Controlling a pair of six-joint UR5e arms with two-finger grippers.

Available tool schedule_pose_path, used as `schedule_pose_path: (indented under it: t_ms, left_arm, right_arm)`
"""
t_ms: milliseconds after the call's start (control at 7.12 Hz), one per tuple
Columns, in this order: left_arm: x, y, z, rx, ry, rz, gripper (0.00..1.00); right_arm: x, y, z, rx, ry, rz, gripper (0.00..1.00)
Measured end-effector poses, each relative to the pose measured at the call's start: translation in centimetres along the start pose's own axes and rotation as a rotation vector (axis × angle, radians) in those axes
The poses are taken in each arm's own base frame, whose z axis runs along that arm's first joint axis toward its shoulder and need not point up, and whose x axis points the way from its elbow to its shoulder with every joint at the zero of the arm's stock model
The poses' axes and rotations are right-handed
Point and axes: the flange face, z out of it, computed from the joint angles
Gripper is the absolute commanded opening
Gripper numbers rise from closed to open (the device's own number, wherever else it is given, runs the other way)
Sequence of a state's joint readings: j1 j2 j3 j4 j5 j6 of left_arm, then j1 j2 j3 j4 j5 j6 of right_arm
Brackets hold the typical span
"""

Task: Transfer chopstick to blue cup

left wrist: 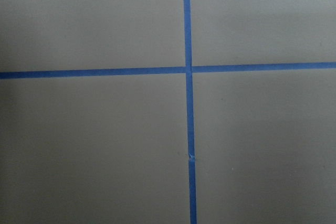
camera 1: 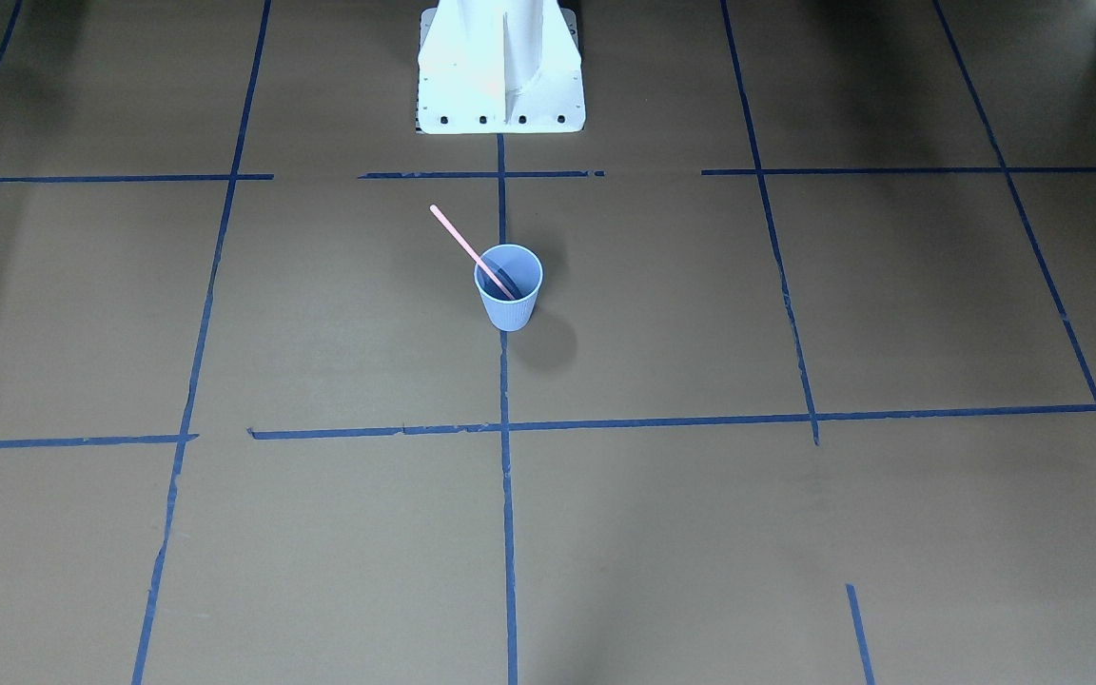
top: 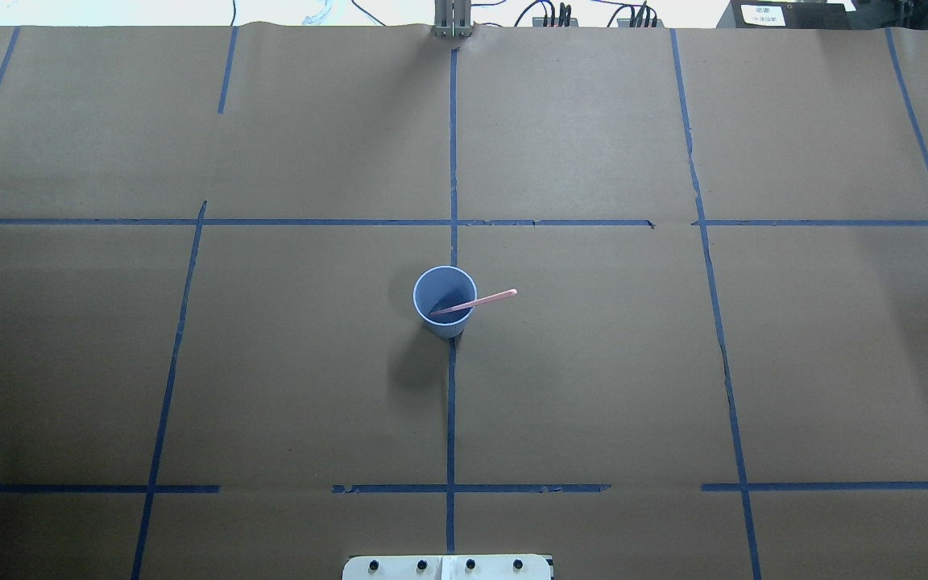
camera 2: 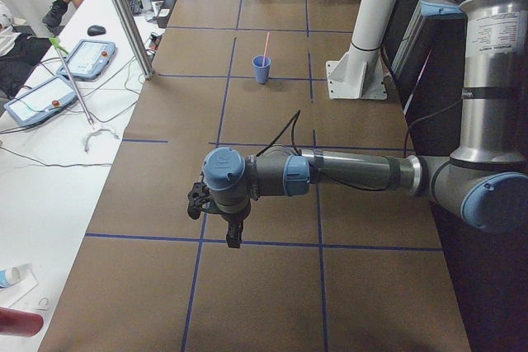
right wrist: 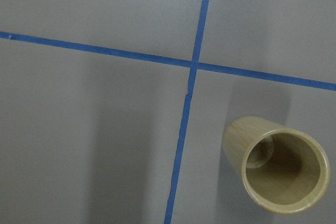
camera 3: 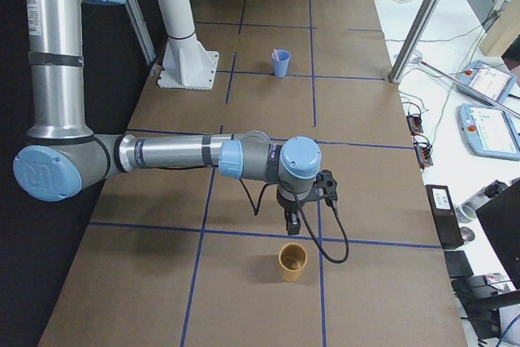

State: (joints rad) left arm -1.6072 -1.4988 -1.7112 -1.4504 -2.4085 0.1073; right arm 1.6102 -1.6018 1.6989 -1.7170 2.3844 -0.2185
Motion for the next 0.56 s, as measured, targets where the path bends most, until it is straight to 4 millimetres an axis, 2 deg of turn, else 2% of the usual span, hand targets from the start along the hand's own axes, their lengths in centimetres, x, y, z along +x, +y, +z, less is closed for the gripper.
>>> schedule_pose_path:
  t_ms: [562]
  left_arm:
    - [0.42,0.33,-0.33,0.008,-0.01,0.013,1.0]
  right_arm:
    - [-0.05,0.11,0.5,-0.006,0.005,-0.016,1.0]
